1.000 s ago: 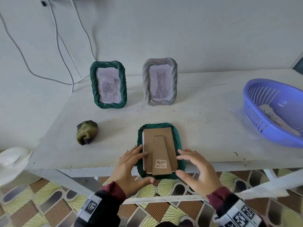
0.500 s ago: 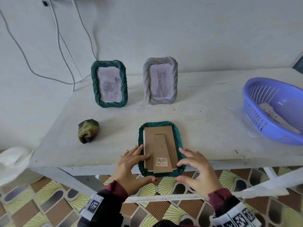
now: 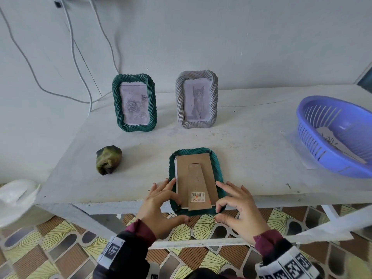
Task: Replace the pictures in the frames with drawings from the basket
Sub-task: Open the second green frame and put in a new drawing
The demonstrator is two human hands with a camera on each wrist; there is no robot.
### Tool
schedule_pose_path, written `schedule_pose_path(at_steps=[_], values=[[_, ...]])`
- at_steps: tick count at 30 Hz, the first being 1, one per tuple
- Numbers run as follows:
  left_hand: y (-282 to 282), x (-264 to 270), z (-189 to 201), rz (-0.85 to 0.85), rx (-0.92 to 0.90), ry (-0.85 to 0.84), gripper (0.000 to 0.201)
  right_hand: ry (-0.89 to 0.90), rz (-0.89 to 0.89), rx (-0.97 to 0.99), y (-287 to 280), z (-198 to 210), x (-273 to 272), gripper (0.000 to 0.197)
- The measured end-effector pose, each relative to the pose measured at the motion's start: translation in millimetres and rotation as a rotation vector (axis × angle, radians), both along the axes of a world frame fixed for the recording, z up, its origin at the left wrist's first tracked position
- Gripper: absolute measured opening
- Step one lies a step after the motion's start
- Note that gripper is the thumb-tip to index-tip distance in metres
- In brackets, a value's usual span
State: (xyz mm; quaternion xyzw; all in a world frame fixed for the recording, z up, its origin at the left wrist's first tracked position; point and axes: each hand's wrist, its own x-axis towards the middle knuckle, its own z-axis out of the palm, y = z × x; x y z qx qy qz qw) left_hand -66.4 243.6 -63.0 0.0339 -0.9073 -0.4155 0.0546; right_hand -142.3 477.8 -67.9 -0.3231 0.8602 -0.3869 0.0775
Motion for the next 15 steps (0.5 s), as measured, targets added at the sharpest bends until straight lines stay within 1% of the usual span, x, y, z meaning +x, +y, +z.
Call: schedule_pose_path(at_steps=[3,6,9,15], values=[[-0.9,-0.3,0.4,-0.008,0.017,0.003,0.055,-0.003,-0.001,-0.001,0.7,-0.6,0.1,0.022],[0.7,0.5,0.5,0.003,0.035,0.009,0.039,-0.003,-0.001,0.001,0.9,-0.5,0.3,0.023],[1.7,1.7,-1.6,0.001,0.012,-0.007,0.024,-0.002,-0.004,0.014,0.5,0.1,0.5,0.022],[2.0,2.3,-2.3,-0.037,-0.023,-0.037,0.017,-0.002,-0.006,0.017,-0.3,-0.2,0.5,0.026]])
